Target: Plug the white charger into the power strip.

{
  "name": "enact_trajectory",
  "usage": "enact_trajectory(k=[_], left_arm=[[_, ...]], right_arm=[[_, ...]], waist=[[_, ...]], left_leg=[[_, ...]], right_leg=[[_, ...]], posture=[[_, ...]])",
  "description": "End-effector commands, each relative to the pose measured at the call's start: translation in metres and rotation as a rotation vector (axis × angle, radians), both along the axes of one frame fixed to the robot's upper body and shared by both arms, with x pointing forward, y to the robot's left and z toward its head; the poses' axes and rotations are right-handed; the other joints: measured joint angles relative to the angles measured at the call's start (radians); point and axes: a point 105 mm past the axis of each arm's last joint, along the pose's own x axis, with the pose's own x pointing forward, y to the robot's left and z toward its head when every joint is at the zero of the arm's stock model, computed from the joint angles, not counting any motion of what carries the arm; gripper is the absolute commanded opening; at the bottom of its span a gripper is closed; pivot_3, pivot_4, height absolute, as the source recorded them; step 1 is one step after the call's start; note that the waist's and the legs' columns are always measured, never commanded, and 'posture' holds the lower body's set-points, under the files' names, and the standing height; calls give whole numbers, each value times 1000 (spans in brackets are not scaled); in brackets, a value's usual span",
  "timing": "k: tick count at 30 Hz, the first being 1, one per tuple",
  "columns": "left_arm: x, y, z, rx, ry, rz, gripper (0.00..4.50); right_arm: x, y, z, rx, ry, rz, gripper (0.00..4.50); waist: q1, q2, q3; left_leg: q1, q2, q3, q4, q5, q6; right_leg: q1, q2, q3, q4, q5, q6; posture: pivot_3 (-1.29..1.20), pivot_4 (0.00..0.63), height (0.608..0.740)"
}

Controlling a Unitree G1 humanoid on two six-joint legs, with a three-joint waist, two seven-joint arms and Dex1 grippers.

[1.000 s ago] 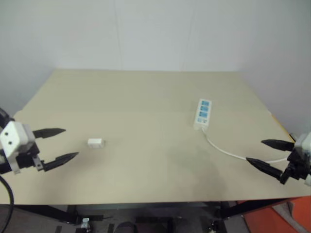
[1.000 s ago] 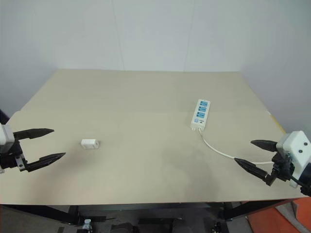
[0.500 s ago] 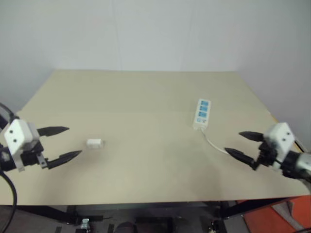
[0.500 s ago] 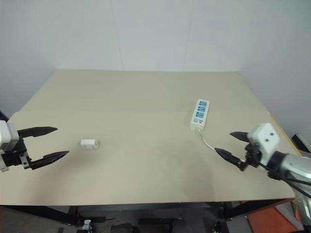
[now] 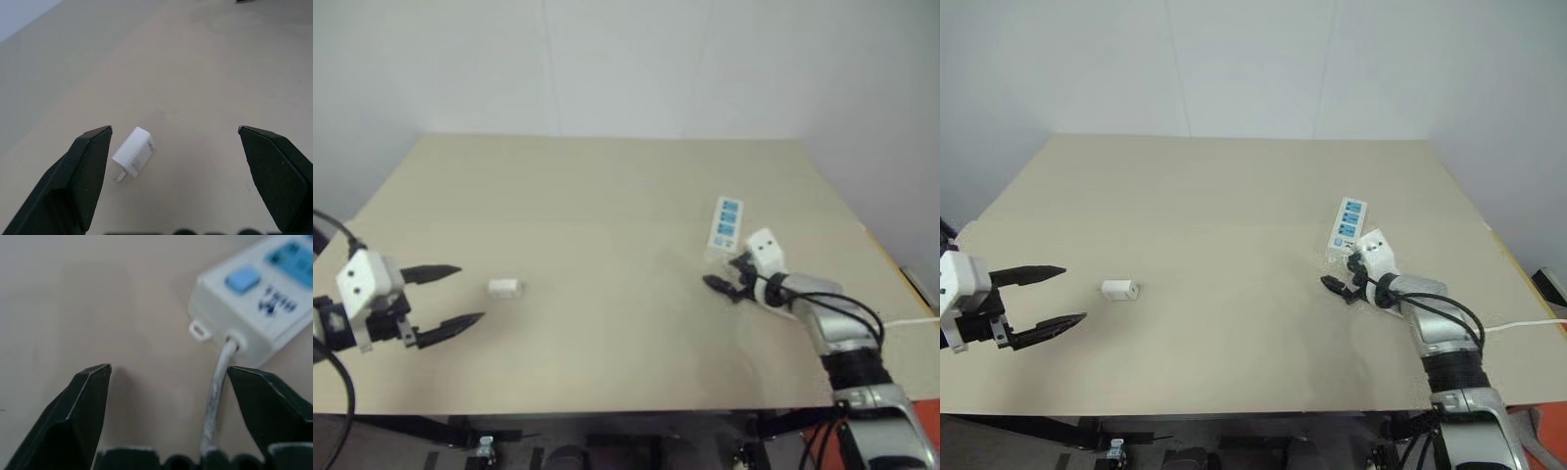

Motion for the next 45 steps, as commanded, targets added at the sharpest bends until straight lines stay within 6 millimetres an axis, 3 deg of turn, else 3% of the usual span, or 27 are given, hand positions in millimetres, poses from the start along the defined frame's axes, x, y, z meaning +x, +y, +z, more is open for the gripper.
enact_trajectory(k=[1, 10, 16, 22, 28, 35, 37, 40, 45], left_arm=[[-3, -1, 12, 22, -64, -9, 4500], [-3, 0, 11, 21, -65, -8, 4500], [0, 0, 10, 20, -65, -16, 4500], [4, -1, 10, 21, -67, -29, 4500], [8, -3, 10, 21, -68, -41, 4500], [9, -2, 12, 26, -69, -51, 4500], [9, -2, 12, 27, -70, -52, 4500], [10, -1, 12, 28, -69, -53, 4500], [11, -2, 13, 30, -69, -55, 4500]], right_arm=[[10, -1, -5, -41, 12, -29, 3219], [9, 10, -1, -47, -46, 50, 90], [-21, 40, 18, 26, -226, 365, 14], [-34, 32, 4, 13, -180, 435, 14], [-37, 18, -5, -17, -144, 411, 2049], [-46, 10, 28, 119, -229, 390, 4461], [-47, 10, 36, 153, -261, 358, 4461], [-33, 16, 48, 245, -357, 145, 4461], [-23, 45, 36, 332, -346, -103, 4461]], waist=[[-2, 0, 0], [-14, 0, 0], [-23, 0, 0], [-28, 0, 0], [-25, 0, 0], [-22, 0, 0], [-24, 0, 0], [-26, 0, 0], [-25, 0, 0]], left_leg=[[1, 0, 0, 0, 0, 0], [5, 1, 0, 1, 1, -1], [4, 1, -1, 0, 0, 0], [4, 1, -3, 0, 0, 0], [4, 1, -1, 0, 1, -1], [4, 1, -1, 0, 0, -1], [4, 1, -1, 0, 0, -1], [5, 2, -1, 1, 1, -1], [5, 2, -1, 0, 2, -3]], right_leg=[[2, 0, 0, 0, 0, 0], [4, 1, 0, 1, 0, 0], [3, 1, 0, 0, 0, 0], [2, 1, 2, 1, 1, 0], [3, 1, 1, 2, 1, 0], [2, 0, 1, 2, 1, 0], [2, 1, 1, 2, 1, 0], [3, 1, 1, 3, 1, 0], [2, 2, 1, 5, 1, 0]], posture=[[0, 150, 740], [0, 150, 740], [0, 150, 740], [0, 150, 740], [0, 150, 740], [0, 150, 740], [0, 150, 740], [0, 150, 740], [0, 150, 740]])
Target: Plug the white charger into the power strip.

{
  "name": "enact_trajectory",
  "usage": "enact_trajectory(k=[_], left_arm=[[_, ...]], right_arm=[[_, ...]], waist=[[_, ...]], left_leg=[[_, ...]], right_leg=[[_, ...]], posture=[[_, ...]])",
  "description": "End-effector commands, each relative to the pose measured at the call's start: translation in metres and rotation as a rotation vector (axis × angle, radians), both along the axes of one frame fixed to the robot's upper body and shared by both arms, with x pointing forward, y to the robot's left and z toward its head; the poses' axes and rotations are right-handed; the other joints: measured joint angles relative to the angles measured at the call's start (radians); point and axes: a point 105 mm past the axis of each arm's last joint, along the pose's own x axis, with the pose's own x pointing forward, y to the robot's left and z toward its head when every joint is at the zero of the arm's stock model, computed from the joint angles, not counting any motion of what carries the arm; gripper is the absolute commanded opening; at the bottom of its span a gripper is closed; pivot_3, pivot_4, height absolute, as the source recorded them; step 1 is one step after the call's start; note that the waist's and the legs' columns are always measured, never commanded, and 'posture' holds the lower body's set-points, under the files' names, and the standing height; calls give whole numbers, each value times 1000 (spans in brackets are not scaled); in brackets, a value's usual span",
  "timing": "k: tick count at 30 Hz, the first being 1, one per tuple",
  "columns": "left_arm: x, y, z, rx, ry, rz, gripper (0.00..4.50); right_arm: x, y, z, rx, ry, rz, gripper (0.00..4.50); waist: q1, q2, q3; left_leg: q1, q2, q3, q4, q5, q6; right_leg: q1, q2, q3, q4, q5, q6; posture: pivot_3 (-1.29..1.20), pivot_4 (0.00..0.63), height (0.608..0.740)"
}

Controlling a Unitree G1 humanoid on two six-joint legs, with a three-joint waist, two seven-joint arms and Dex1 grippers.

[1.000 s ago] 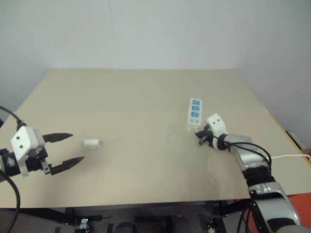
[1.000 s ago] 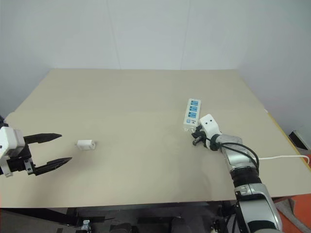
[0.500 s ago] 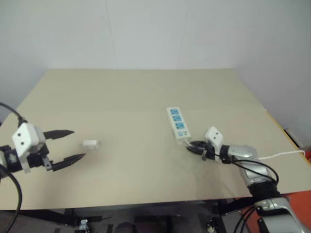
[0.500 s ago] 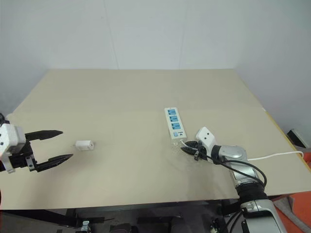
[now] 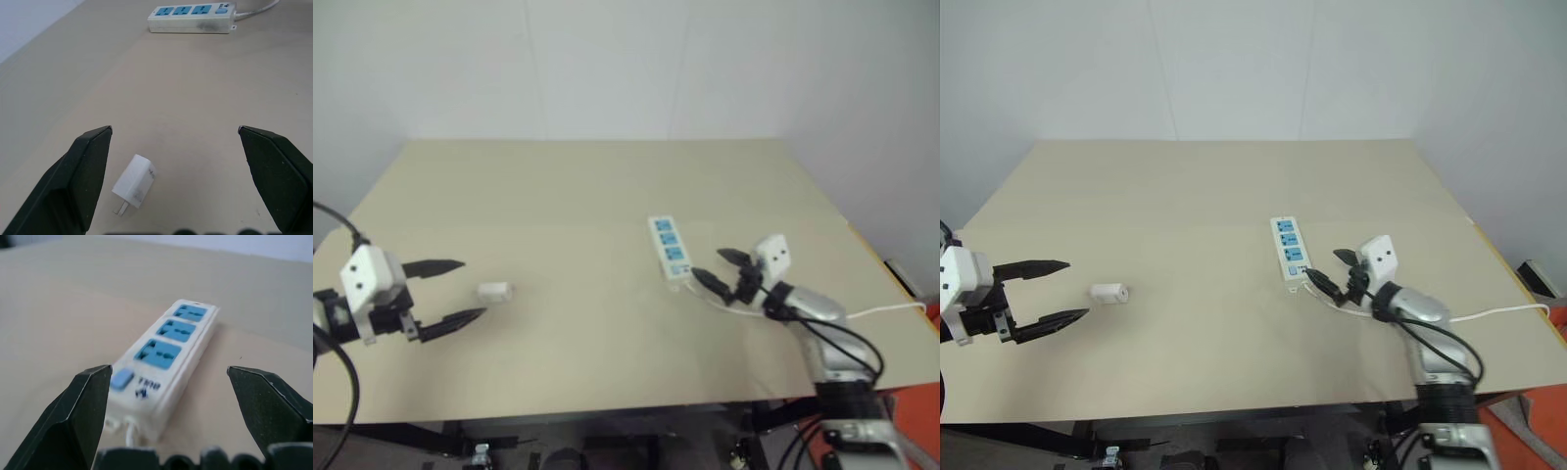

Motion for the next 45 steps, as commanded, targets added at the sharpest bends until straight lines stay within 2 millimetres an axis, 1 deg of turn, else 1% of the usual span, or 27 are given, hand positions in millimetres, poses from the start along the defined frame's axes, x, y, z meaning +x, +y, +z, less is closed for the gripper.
enact_trajectory(k=[1, 5, 9, 12, 15, 19, 21, 23, 29, 30, 32, 34, 38, 42, 44, 45], left_arm=[[2, 0, 8, 32, -30, -9, 4500], [3, -1, 8, 36, -32, -12, 4500], [3, -1, 9, 39, -34, -11, 4500], [3, -1, 9, 40, -34, -10, 4500], [2, -1, 9, 41, -36, -7, 4500], [2, -1, 10, 43, -38, -6, 4500], [1, 0, 10, 44, -39, -5, 4500], [1, 0, 11, 45, -38, -5, 4500], [1, -1, 10, 47, -36, -8, 4500], [1, -1, 10, 47, -35, -9, 4500], [2, -1, 10, 49, -35, -9, 4500], [3, -1, 11, 50, -36, -10, 4500], [3, -1, 11, 51, -38, -9, 4500], [3, 0, 10, 51, -36, -6, 4500], [3, 0, 10, 51, -36, -6, 4500], [3, 0, 10, 51, -36, -6, 4500]], right_arm=[[6, 9, 7, 47, -29, -162, 4461], [16, 19, 4, 78, -60, -343, 4461], [22, 26, -5, 65, -57, -437, 4461], [23, 33, -14, 57, -43, -445, 4461], [20, 45, -22, 53, -25, -409, 4461], [15, 55, -18, 78, -58, -355, 4461], [14, 55, -13, 98, -75, -349, 4461], [14, 54, -12, 99, -67, -350, 4461], [15, 54, -26, 71, -19, -364, 4461], [15, 54, -27, 56, -14, -361, 4461], [16, 58, -37, -24, 24, -345, 4461], [17, 59, -43, -52, 59, -340, 4461], [19, 62, -40, -29, 65, -345, 4461], [23, 59, -41, 15, 94, -382, 4461], [24, 56, -41, 41, 104, -412, 4098], [25, 56, -41, 56, 108, -422, 3844]], waist=[[1, 0, 0], [1, 0, 0], [0, 0, 0], [-1, 0, 0], [-2, 0, 0], [-4, 0, 0], [-4, 0, 0], [-4, 1, 0], [-4, 0, 0], [-4, 0, 0], [-4, 0, 0], [-5, 0, 0], [-6, 0, 0], [-10, 0, 0], [-14, 0, 0], [-16, 0, 0]], left_leg=[[0, 0, 0, 0, 0, 0], [-2, -2, 0, 0, 0, 0], [-3, -2, -1, 0, 0, 0], [-3, -2, -1, 0, 0, 0], [-2, -2, -1, 0, 0, 0], [0, -1, -3, 0, 0, 0], [0, -1, -4, 0, 0, 0], [-1, -1, -5, 0, 0, 0], [-1, -1, -5, 0, 0, 0], [-1, -1, -5, 0, 0, 0], [-1, -1, -5, 0, 0, 0], [-1, -1, -5, 0, 0, 0], [0, -1, -5, 0, 0, 0], [1, -1, -5, 0, 0, 0], [1, 0, -5, 0, 0, 0], [1, 0, -5, 0, 0, 0]], right_leg=[[0, 0, 0, 0, 0, 0], [-1, -2, 0, -1, 0, 0], [-1, -2, -1, -1, 0, 0], [-1, -2, -1, -1, 0, 0], [-1, -2, -1, -1, 0, 0], [0, -1, 0, -1, 0, 0], [0, -1, 0, 0, 0, 0], [0, -1, 0, 0, 0, 0], [0, -1, -1, -1, 0, 0], [0, -1, -1, -1, 0, 0], [0, -1, 0, -1, 0, 0], [0, -1, 0, -1, 0, 0], [0, -1, 0, 0, 0, 0], [0, -1, 0, 0, 0, 0], [0, -1, 0, 0, 0, 0], [0, -1, 0, 0, 0, 0]], posture=[[0, 150, 740], [0, 150, 740], [0, 150, 740], [0, 150, 740], [0, 150, 740], [0, 150, 740], [0, 150, 740], [0, 150, 740], [0, 150, 740], [0, 150, 740], [0, 150, 740], [0, 150, 740], [0, 150, 740], [0, 150, 740], [0, 150, 740], [0, 150, 740]])
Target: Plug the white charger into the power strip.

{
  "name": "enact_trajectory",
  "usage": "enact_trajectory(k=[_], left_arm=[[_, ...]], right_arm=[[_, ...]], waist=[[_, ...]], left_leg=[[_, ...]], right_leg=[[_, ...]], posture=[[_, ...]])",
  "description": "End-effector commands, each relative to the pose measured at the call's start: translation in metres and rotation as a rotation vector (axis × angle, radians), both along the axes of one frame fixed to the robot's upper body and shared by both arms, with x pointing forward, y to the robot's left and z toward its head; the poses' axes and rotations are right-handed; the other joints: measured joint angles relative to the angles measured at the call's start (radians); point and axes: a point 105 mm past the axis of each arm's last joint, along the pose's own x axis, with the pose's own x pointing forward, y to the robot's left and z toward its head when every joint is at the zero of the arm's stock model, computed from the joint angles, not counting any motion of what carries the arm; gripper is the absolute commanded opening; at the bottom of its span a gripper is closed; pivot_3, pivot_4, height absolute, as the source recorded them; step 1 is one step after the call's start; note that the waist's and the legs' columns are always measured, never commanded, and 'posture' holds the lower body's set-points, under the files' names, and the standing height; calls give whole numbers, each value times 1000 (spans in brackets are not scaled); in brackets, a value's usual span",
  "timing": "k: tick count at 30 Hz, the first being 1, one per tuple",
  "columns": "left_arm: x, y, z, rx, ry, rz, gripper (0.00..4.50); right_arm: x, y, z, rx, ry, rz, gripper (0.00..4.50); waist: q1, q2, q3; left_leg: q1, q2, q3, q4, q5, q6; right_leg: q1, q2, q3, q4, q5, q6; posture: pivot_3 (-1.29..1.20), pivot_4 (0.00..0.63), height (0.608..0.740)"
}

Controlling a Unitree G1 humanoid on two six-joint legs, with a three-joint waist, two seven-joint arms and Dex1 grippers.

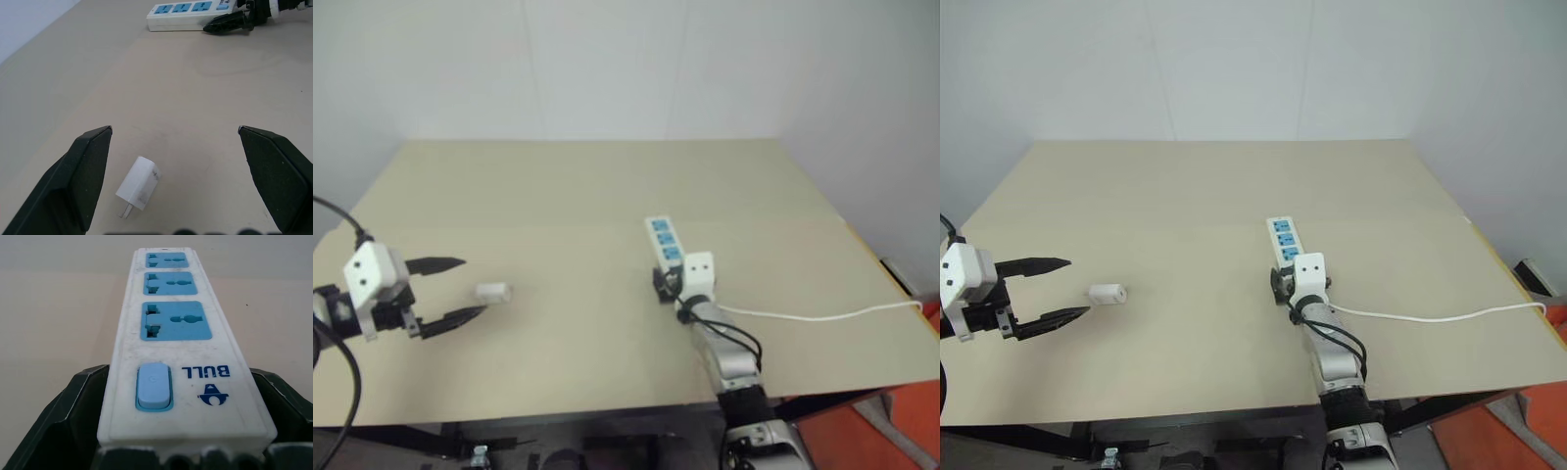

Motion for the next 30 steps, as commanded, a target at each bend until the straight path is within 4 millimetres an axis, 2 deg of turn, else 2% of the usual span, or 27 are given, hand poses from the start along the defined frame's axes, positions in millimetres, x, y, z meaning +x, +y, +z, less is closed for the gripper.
enact_trajectory(k=[1, 2, 9, 15, 18, 21, 25, 30], left_arm=[[-1, -1, 10, 32, -39, -11, 4500], [-1, -1, 10, 32, -38, -11, 4500], [0, -1, 9, 35, -36, -11, 4500], [0, -3, 9, 39, -36, -20, 4500], [1, -4, 11, 42, -38, -33, 4500], [3, -4, 12, 47, -37, -50, 4500], [5, -5, 15, 51, -37, -67, 4500], [4, -6, 17, 64, -26, -94, 4500]], right_arm=[[3, -4, 0, 49, 11, -42, 3551], [4, -4, 0, 55, 11, -43, 3429], [5, -3, 2, 13, -39, -9, 3430], [-3, 0, 40, -42, -329, 197, 3430], [-9, 4, 53, -23, -394, 367, 3430], [-25, 14, 57, -26, -409, 619, 3430], [-48, 23, 47, -56, -338, 937, 3430], [-65, 30, 29, -71, -225, 1175, 3430]], waist=[[-4, 0, 0], [-6, 0, 0], [-11, -1, -1], [-9, 0, 0], [-9, 0, 0], [-10, 0, 0], [-10, 0, 0], [-9, 0, 0]], left_leg=[[0, 0, 0, 0, 0, 0], [0, 0, 0, 0, 0, 0], [0, 1, 0, 0, 0, 0], [-1, 0, -1, -1, 0, 0], [-2, 0, -1, -1, 0, 0], [-2, 0, -1, -1, 0, 0], [-1, 0, -1, -1, 0, 0], [-1, 1, 0, 0, 0, 0]], right_leg=[[0, 0, 0, 0, 0, 0], [0, 0, 0, 0, 0, 0], [0, 0, 0, 0, 0, 0], [0, 0, 0, -1, 0, 0], [-1, 0, 0, -2, 0, 0], [-1, 0, 0, -2, 0, 0], [0, 1, -1, -2, 0, 0], [0, 1, -1, -1, 0, 0]], posture=[[0, 150, 740], [0, 150, 740], [0, 150, 740], [0, 150, 740], [0, 150, 740], [0, 150, 740], [0, 150, 740], [0, 150, 740]])
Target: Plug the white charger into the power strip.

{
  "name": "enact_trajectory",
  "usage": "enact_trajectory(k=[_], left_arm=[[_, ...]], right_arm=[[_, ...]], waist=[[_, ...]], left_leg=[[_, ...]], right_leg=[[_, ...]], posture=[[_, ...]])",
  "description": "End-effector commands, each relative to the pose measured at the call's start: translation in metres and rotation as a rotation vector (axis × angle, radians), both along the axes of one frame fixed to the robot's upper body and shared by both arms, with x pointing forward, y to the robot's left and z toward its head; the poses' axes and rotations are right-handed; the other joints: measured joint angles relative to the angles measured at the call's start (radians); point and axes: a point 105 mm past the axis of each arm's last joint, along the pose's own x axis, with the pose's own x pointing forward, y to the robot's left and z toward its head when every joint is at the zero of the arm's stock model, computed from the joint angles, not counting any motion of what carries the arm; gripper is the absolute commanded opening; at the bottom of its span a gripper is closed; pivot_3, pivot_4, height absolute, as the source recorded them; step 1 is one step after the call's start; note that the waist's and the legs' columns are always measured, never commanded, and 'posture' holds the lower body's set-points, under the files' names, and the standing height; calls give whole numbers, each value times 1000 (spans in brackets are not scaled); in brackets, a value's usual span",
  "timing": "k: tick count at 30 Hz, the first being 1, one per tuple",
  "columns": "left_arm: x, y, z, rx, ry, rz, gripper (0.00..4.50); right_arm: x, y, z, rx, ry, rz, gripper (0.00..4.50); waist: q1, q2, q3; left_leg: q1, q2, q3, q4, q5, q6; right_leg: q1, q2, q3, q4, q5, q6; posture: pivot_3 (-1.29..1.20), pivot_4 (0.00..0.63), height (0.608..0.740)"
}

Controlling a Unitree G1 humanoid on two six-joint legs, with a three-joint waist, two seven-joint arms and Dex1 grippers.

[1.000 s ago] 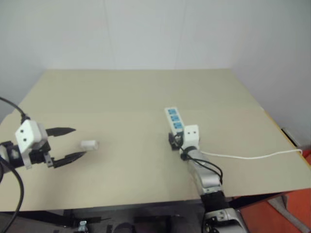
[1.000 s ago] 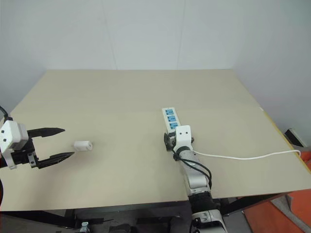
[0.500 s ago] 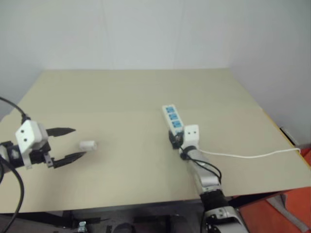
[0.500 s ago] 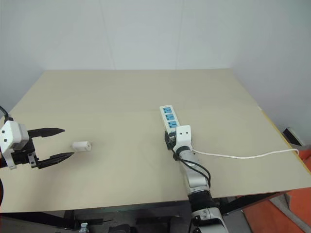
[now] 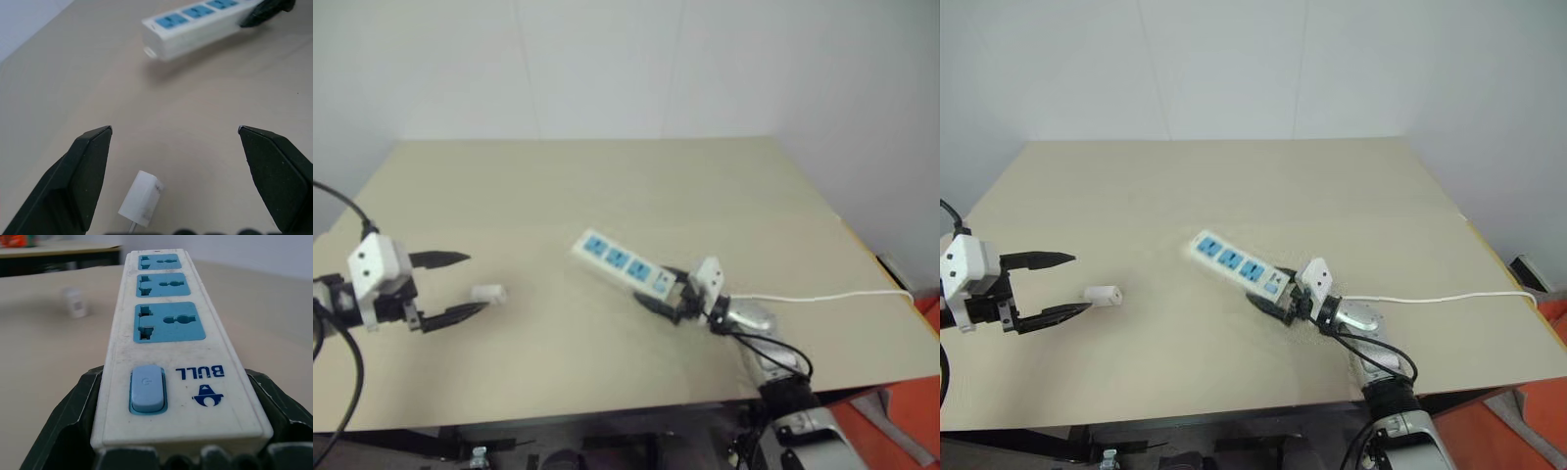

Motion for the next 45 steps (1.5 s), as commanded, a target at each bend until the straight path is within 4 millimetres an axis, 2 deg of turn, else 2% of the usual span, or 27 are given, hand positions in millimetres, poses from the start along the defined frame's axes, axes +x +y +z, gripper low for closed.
enact_trajectory(k=[1, 5, 17, 24, 29, 32, 35, 38, 42, 45], left_arm=[[-2, -1, 12, 37, -33, -31, 4500], [-3, -1, 14, 65, -17, -65, 4500], [-2, -7, 17, 131, 6, -138, 4500], [21, -3, 27, 291, -5, -92, 4500], [35, -12, 52, 361, 30, -135, 4500], [49, -12, 53, 535, 86, -127, 4500], [58, -27, 58, 508, 151, -161, 4500], [70, -38, 48, 590, 262, -124, 4500], [81, -38, 30, 735, 417, -42, 4500], [87, -38, 20, 839, 463, -21, 4500]], right_arm=[[-10, 11, 8, -23, -23, 172, 3430], [-13, 16, -8, -95, 7, 272, 3430], [-8, 20, -35, -232, -22, 332, 3430], [-9, 24, -39, -240, -29, 344, 3430], [-9, 27, -40, -241, -27, 353, 3430], [-8, 28, -40, -246, -26, 358, 3430], [-8, 29, -40, -243, -25, 358, 3430], [-8, 28, -41, -242, -23, 356, 3430], [-9, 26, -42, -239, -15, 351, 3430], [-11, 25, -43, -239, -10, 348, 3430]], waist=[[0, 0, 0], [1, 0, 0], [-1, 0, 0], [-1, -2, -1], [-1, -3, -2], [-3, -4, -2], [-2, -4, -2], [1, -4, -2], [-2, -4, -2], [0, -4, -2]], left_leg=[[0, 0, 0, 0, 0, 0], [0, 0, 1, 0, 0, 0], [3, 0, 4, 1, 0, 0], [14, 0, 6, 0, 0, 0], [16, 1, 6, 0, 0, -1], [17, 2, 6, 0, 0, -1], [17, 2, 7, 0, 0, 0], [16, 6, 6, 1, 0, -1], [16, 9, 6, 0, 0, -1], [16, 10, 5, 0, 0, -1]], right_leg=[[0, 0, 0, 0, 0, 0], [0, 0, 0, 1, 0, 0], [1, 0, 0, 2, 0, 0], [12, 1, 0, 2, -1, -1], [15, 3, 0, 1, -1, -1], [15, 5, 1, 0, -1, -1], [15, 6, 1, 0, -1, -1], [15, 9, 1, 0, -1, -1], [14, 15, 3, -1, -2, -1], [13, 16, 2, 1, -3, -2]], posture=[[0, 150, 740], [0, 150, 740], [0, 150, 740], [0, 150, 740], [0, 150, 740], [0, 150, 740], [0, 150, 740], [0, 150, 740], [0, 150, 740], [0, 150, 740]])
